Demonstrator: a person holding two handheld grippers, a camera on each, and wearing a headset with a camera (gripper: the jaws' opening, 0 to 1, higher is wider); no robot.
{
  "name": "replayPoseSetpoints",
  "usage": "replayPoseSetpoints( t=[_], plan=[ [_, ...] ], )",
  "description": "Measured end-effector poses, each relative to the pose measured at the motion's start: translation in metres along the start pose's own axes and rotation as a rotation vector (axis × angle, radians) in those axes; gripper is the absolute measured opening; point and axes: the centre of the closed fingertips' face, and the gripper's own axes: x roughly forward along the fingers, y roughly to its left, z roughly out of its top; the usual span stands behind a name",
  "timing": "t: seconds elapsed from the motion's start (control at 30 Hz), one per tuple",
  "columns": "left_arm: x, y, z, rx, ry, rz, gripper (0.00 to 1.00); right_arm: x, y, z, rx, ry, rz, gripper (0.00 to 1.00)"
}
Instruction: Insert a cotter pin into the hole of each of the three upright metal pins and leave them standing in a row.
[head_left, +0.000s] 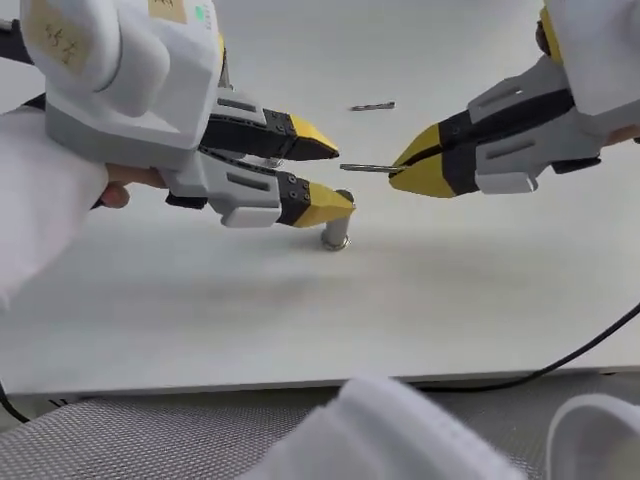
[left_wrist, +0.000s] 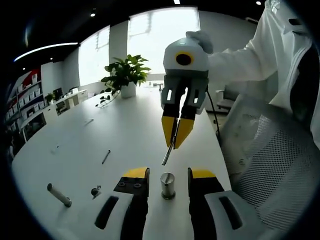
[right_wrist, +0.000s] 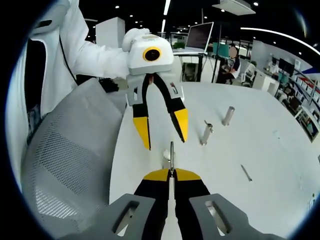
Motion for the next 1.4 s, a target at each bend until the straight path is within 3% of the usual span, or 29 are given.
replayPoseSetpoints(
  t=[0.17,0.33,0.5,0.97,1.27,1.4],
  plan=[
    [0.008,-0.002,-0.009,0.003,0.046,-0.013,0.25,0.001,0.004,-0.010,0.000,0.034,-0.008,0.00],
    [0.018,-0.006,-0.010,-0.006,0.073,-0.021,0.21,0.005,0.008,-0.021,0.017,0.039,-0.008,0.00],
    [0.020,-0.002,-0.016,-0.004,0.101,-0.022,0.16,0.009,0.009,-0.025,0.030,0.040,-0.004,0.00],
    [0.017,0.005,-0.023,-0.007,0.118,-0.031,0.11,0.017,0.010,-0.022,0.014,0.019,0.007,0.00],
    [0.016,0.010,-0.026,-0.004,0.126,-0.037,0.11,0.029,0.001,-0.025,-0.005,0.029,0.011,0.00],
    [0.017,0.007,-0.025,-0.007,0.127,-0.037,0.11,0.035,-0.002,-0.019,-0.013,0.016,0.018,0.00]
  ],
)
